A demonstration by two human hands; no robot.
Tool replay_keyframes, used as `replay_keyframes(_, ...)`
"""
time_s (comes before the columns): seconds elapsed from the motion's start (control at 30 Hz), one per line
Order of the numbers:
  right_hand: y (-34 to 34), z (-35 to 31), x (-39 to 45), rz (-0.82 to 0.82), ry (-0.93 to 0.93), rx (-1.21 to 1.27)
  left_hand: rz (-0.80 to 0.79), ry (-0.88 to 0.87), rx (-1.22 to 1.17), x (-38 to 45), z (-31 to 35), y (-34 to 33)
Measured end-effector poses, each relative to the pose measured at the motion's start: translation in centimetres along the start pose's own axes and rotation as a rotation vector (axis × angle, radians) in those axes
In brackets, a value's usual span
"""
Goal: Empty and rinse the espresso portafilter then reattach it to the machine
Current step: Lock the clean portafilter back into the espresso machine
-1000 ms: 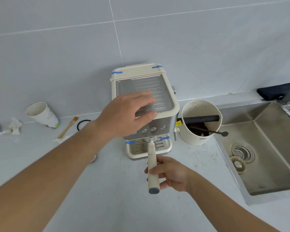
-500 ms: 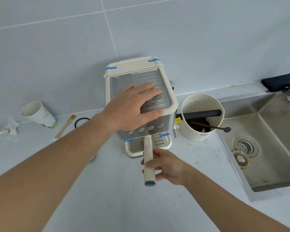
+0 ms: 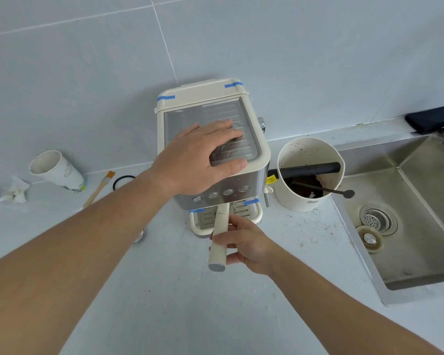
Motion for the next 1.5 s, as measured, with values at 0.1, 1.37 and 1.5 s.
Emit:
replay_keyframes(0.1,-1.1,0.2,0.5,0.017,0.031,0.027,0.011,-0.001,-0.006,0.0,0.1,0.1)
replay_keyframes(1.37,-6.6,2.2,4.2,0.193,0.205,0.252,0.047,0.012,-0.008,-0.3,0.4,0.2)
replay_keyframes(1.5,-7.5,1.1,5.3,0.198,0.223,0.276,0.050,0.010,-0.013,-0.2,0.5,0.3)
Point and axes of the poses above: each hand's wrist, its own x-axis towards the middle knuckle, its own y-axis out of the back of the hand, z = x × y, the point moved 5 cm from there along x, towards the middle knuckle, and after that the axes turned 4 degrees about y, right-handed, at the moved point
